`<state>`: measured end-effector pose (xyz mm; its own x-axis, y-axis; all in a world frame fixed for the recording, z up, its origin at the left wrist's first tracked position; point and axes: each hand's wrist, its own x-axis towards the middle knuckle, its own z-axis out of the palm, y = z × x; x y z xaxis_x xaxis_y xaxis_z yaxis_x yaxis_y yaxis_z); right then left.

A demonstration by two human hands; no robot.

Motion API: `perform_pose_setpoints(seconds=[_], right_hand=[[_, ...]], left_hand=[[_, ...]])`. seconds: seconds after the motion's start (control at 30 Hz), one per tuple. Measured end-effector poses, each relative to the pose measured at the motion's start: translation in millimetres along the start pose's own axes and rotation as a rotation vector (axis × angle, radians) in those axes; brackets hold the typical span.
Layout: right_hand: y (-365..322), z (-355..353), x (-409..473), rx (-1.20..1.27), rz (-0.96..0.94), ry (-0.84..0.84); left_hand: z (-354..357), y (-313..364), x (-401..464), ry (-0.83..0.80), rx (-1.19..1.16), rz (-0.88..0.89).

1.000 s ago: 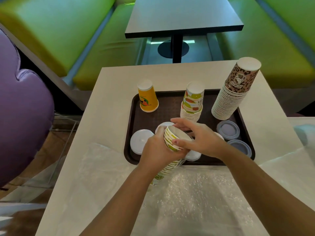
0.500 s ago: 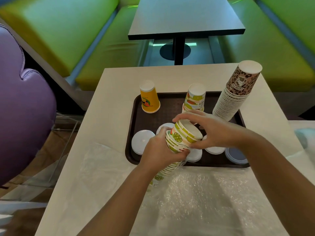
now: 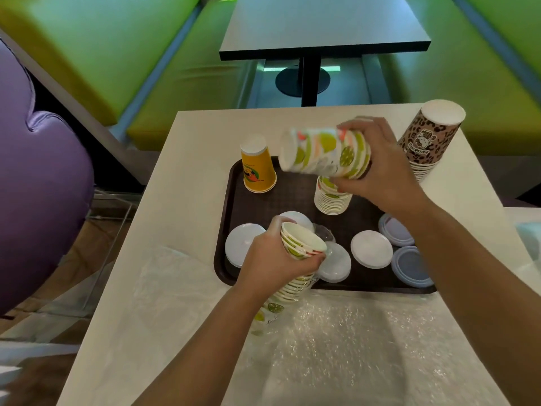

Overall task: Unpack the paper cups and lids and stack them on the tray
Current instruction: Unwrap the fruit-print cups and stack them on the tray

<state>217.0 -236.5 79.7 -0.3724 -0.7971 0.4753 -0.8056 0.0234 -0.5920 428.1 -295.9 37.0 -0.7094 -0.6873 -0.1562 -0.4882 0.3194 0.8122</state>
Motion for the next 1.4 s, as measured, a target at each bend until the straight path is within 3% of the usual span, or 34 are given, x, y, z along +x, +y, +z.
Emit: perform_pose_setpoints(seconds=[0.1,0.27,0.73,1.0,1.13,1.23,1.3,1.4], right_hand=[[11,15,5,0.187,0.221,0.17],[33,38,5,0.321,0.476,0.186],[60,75,-19,0.193,0.691,0.064],[54,78,-19,0.141,0.702,0.066],[25,65,-38,0.167,0.625,0.314],[-9,46,-52,0.454,0.524,0.443],[-35,33,-61,0.636,0.382,0.336],[-66,24,-77,0.688,0.227,-0.027]], left_hand=[[0,-1,3,-0.009,0.002,-0.01],[-2,-2,4,-0.012,-0.007,-0.027],[-4,-2,4,-0.019,-0.015,-0.043],[-3,3,-2,-0.01,-0.005,-0.018],[-12,17,-12,0.043,-0.052,0.043],[-16,29,-23,0.122,-0.126,0.136],[-14,33,-30,0.178,-0.19,0.208],[-5,30,-41,0.223,-0.274,0.269]])
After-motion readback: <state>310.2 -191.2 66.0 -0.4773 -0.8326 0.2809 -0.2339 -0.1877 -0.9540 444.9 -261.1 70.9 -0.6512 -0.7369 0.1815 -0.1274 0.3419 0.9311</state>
